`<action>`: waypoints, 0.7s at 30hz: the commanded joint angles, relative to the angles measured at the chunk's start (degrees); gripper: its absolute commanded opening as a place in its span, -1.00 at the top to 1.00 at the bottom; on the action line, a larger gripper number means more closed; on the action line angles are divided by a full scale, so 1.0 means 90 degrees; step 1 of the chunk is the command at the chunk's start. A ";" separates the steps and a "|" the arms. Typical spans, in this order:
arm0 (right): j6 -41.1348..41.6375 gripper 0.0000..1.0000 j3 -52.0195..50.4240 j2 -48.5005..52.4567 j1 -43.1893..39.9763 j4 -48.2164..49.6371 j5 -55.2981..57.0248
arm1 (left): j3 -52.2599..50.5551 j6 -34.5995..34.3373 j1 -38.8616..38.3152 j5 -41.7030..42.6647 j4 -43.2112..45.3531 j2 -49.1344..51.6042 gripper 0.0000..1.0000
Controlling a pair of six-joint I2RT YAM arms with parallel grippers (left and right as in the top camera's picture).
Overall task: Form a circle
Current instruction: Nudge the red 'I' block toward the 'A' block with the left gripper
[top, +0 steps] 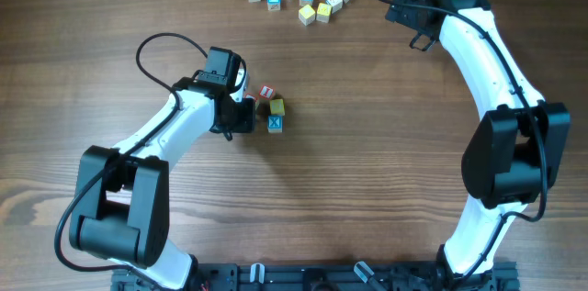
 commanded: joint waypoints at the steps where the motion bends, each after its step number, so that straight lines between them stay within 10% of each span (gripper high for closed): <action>1: -0.0080 -0.99 0.0017 -0.0029 0.0019 0.0012 0.0083 | -0.0053 0.0012 0.0000 0.0124 0.0053 0.0017 0.29; 12: -0.0083 -0.99 0.0017 -0.0029 0.0019 0.0012 0.0083 | -0.0053 0.0010 0.0000 0.0124 0.0134 0.0017 0.05; 21: -0.0080 -1.00 0.0017 -0.0029 0.0019 0.0012 0.0083 | -0.0053 0.0010 0.0000 0.0126 0.0117 0.0017 0.30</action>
